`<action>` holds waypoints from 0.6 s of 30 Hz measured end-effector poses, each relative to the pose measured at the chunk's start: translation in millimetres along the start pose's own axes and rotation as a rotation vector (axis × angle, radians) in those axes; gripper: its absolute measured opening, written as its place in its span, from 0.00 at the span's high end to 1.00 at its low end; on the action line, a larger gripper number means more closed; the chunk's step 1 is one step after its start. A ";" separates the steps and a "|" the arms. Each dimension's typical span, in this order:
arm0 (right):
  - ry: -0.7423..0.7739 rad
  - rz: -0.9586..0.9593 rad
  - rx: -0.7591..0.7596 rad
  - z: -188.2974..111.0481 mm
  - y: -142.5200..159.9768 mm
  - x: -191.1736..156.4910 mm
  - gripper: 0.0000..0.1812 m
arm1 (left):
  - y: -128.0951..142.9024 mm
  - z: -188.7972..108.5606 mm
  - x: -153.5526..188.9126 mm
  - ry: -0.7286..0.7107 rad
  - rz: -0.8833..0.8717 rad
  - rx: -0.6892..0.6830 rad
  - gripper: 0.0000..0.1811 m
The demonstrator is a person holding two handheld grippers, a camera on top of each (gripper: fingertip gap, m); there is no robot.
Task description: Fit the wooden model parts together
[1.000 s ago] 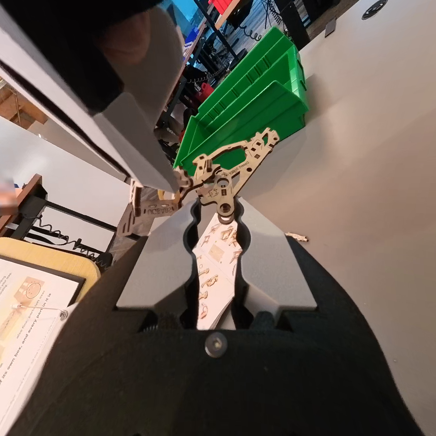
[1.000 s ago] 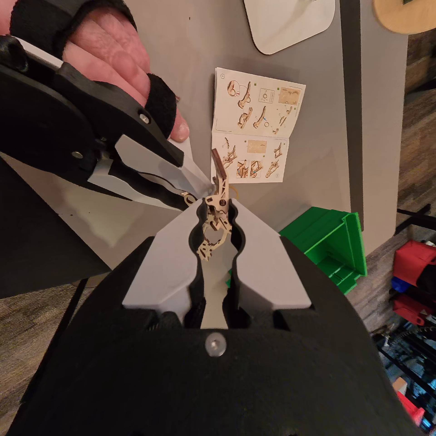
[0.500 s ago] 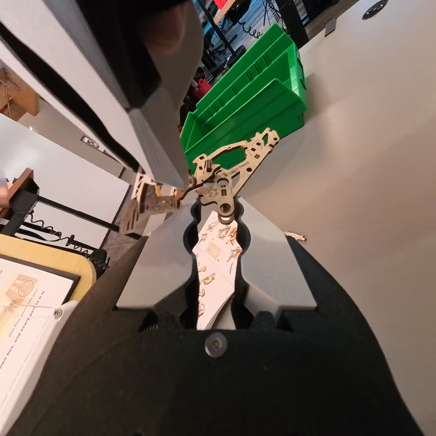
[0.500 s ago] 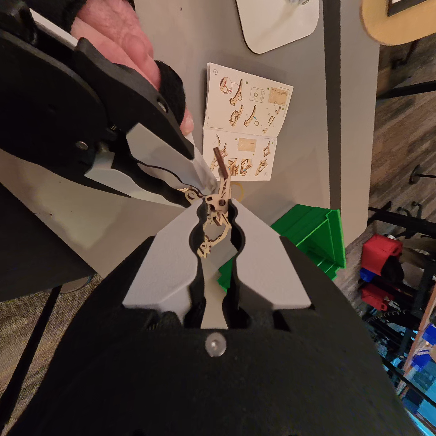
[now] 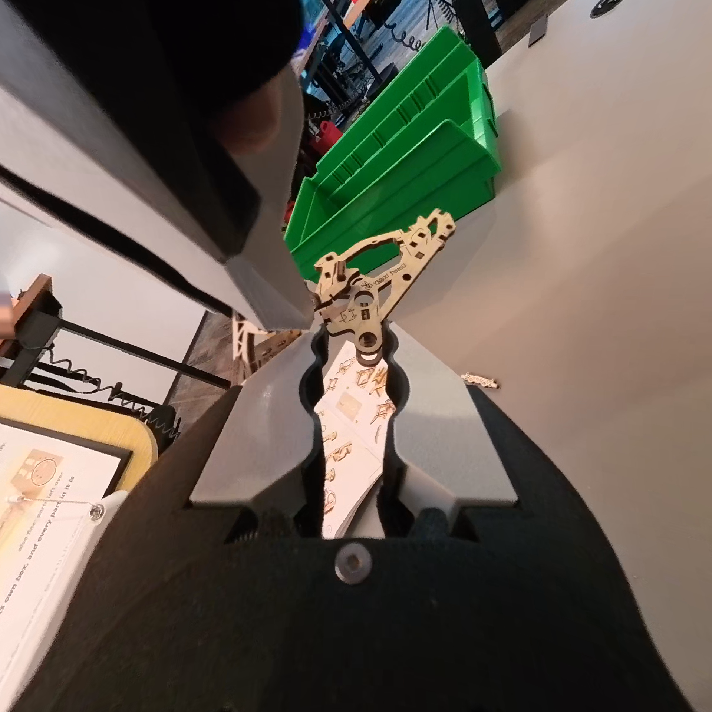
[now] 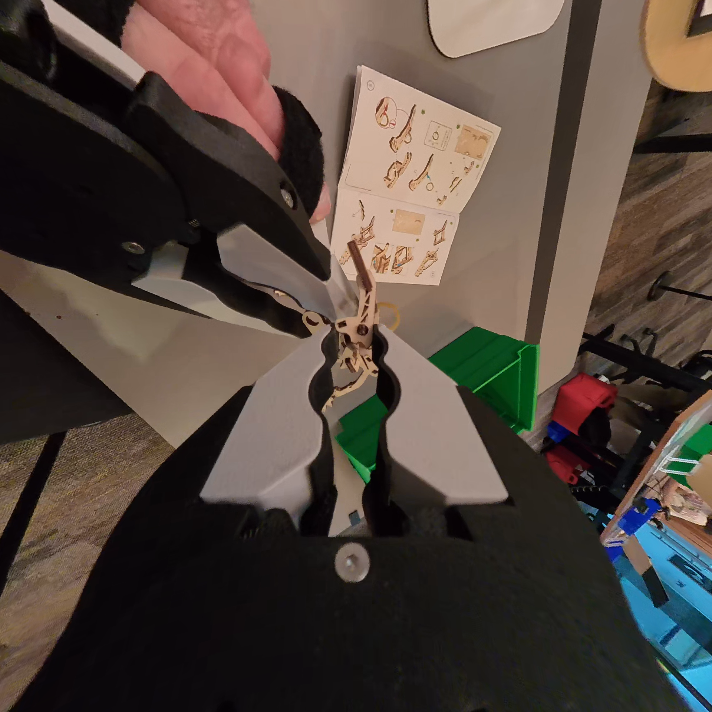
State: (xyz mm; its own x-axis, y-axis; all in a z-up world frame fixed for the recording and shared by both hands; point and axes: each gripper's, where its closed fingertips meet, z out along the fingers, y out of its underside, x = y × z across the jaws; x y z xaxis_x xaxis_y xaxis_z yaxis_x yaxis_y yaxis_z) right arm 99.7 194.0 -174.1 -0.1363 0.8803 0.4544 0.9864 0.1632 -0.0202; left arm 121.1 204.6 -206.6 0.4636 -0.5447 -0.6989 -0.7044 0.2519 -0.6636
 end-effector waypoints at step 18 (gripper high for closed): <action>-0.036 -0.003 -0.003 2.9 11.5 6.2 0.93 | -0.1 -2.0 -3.1 0.001 -0.029 0.018 0.86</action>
State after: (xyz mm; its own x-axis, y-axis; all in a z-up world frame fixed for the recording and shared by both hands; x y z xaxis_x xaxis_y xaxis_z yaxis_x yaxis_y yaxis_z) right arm 109.9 202.7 -174.2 -0.1426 0.8953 0.4220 0.9862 0.1645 -0.0159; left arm 118.7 204.7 -203.8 0.4833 -0.5525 -0.6791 -0.6811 0.2500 -0.6881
